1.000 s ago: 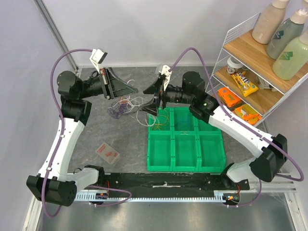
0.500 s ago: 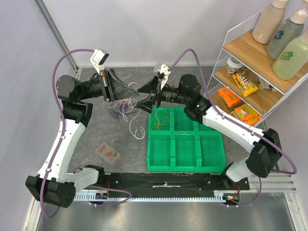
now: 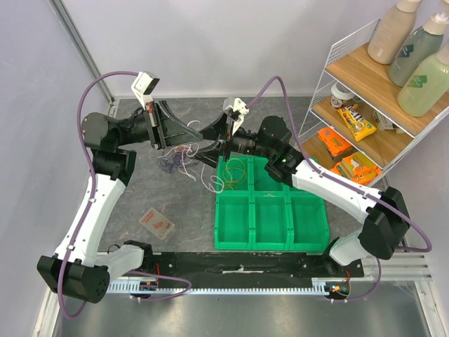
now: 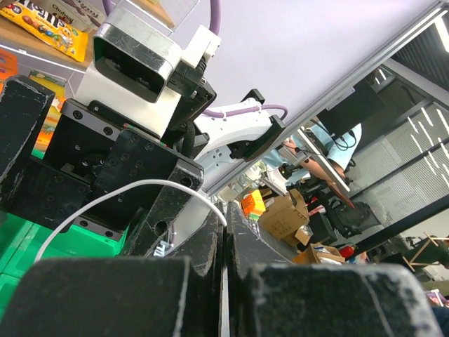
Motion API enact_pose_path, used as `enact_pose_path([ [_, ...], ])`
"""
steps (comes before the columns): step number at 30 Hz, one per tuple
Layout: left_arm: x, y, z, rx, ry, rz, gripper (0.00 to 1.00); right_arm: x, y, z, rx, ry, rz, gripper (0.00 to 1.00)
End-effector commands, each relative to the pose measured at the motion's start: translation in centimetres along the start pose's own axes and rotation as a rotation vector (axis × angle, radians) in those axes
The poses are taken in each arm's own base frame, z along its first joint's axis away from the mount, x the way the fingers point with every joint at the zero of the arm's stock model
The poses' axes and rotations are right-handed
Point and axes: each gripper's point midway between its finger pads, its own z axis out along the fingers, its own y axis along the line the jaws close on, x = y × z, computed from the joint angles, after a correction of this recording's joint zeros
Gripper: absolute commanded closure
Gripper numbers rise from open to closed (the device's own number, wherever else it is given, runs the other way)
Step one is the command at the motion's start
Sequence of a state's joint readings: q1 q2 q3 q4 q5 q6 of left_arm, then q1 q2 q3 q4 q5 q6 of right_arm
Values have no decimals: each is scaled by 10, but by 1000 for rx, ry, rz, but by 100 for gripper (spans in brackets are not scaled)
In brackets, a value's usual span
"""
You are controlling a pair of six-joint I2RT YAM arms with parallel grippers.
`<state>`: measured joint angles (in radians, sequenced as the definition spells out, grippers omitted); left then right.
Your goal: Untangle the cables
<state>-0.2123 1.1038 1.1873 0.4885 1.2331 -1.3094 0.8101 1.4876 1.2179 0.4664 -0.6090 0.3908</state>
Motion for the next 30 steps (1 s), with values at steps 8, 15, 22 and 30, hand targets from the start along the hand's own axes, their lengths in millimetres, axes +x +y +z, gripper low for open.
enact_pose_path([
  [8,2,-9,3,22,-14,-30,98,-38,-1,11,74,-153,-65,49],
  [15,-2,1,4,-7,-44,-52,98,-35,0,2,114,-147,-46,100],
  [22,-6,18,6,-62,-69,-41,89,-30,-1,-26,218,-130,11,100],
  [30,3,39,5,-88,-80,-69,13,-47,-2,-73,389,-169,22,100],
])
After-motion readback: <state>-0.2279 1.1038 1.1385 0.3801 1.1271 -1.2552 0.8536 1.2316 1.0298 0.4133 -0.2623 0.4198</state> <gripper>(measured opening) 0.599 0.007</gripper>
